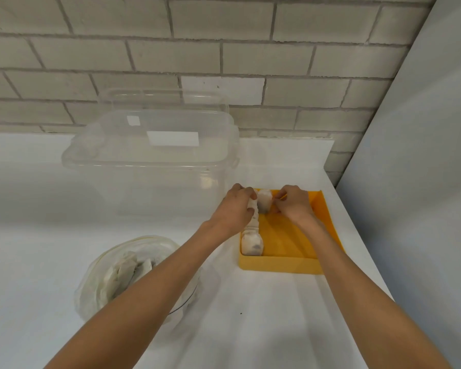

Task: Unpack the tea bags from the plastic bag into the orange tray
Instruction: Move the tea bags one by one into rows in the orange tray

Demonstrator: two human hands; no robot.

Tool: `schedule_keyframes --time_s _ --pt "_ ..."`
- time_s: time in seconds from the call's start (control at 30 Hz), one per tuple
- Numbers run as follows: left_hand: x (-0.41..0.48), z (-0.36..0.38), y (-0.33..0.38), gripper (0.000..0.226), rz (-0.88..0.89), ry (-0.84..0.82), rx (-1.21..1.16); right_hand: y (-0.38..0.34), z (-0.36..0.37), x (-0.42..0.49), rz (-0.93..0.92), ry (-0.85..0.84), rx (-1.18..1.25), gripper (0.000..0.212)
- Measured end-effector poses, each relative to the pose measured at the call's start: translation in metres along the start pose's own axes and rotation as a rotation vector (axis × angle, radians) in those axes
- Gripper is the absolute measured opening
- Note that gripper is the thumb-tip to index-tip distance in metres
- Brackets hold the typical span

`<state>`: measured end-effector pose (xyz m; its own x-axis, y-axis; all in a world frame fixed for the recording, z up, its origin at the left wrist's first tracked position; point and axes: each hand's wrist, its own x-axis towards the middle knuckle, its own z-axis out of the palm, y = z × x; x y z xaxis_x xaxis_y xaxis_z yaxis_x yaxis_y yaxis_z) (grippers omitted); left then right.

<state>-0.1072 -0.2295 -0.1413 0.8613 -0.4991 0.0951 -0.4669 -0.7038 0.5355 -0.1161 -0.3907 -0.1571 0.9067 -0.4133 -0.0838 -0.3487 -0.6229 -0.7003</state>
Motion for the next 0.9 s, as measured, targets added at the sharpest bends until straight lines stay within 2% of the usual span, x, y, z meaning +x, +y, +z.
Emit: schedule_keyframes --time_s 0.13,0.3,0.53,0.7,0.9 --pt "-0.012 -0.015 0.009 0.03 0.058 0.012 -0.039 -0.005 -0.01 -0.008 -0.061 0.015 -0.073 0.012" --pt "-0.039 -0.049 0.009 0.026 0.089 0.002 -0.11 -0.037 -0.024 -0.044 -0.227 -0.026 -0.057 0.013" --pt "-0.103 -0.101 -0.031 0.016 -0.071 -0.022 -0.159 -0.088 0.002 -0.102 -0.414 -0.273 0.048 0.007" --pt "-0.139 -0.113 -0.07 0.009 -0.191 -0.049 -0.097 -0.108 0.043 -0.131 -0.514 -0.446 -0.006 0.008" --pt "-0.16 -0.103 -0.104 0.022 -0.279 -0.171 0.126 -0.12 0.09 -0.152 -0.614 -0.604 -0.171 0.028"
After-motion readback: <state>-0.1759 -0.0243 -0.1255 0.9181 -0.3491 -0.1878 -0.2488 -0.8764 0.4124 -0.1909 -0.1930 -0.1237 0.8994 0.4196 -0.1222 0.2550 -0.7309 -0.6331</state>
